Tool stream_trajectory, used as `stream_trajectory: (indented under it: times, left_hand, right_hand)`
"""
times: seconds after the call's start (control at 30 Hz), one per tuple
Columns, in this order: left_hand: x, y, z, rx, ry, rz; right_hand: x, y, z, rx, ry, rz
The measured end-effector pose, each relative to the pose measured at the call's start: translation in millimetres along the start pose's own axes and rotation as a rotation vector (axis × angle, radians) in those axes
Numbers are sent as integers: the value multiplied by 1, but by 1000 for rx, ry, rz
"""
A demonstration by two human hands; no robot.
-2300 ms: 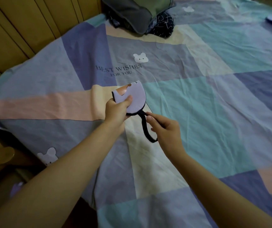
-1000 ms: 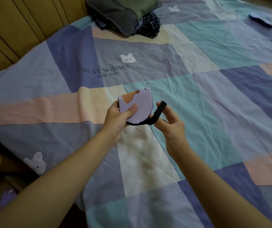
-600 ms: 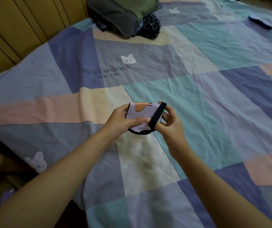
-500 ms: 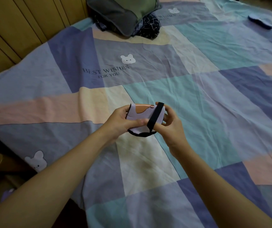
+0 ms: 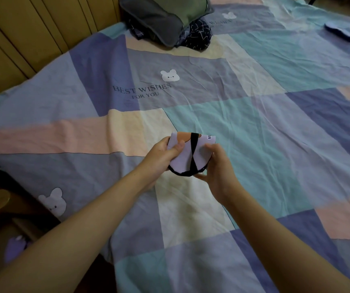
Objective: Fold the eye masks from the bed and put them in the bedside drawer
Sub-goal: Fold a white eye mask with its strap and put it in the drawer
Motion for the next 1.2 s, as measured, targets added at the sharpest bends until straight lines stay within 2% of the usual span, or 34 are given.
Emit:
stream_trajectory:
  times: [0.17,0.3,0.4,0.47,0.6,0.73,0.83,0.97,1.1,1.2]
  left_hand:
    - [1,7,-15,14,-55,-19]
    - [3,15,-38,71,-114,36]
    - [5,24,-66,107,-222,53]
    - [3,31,-82,52,-271,2]
    - [7,52,-115,14,-178,-24]
    - [7,76,-155,123,-2,-7]
    - [4,97,-183,213,11,-26]
    - [5,133,-216,291,121,-13]
    - [3,181,-252,429,-21,39]
    - [-8,236,-289,650,-336,79]
  right_hand:
    - [-4,-1,12,35,55,-81]
    - [-15,-1,24,91,206,-163]
    - [-39,3,40,-4,318,-348]
    - [-54,6,59,-127,537,-451]
    - [-63,12,111,-405,885,-611]
    - [-57,17,156,-529,963,-687]
    - [-53,25,191,-598,982,-745]
    - [-39,39,238,-719,972,-736]
    - [-24,48,278,-727,951,-699]
    - [-5,58,311,-758,912,-643]
Point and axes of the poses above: each hand's wrist, its own y-axis away from the middle knuckle, its own z-axis out of the palm, x = y × z, the point moved 7 cm from there along -y, towards the middle knuckle, and after that the axes turned 11 degrees about y, right-handed, at the moved point
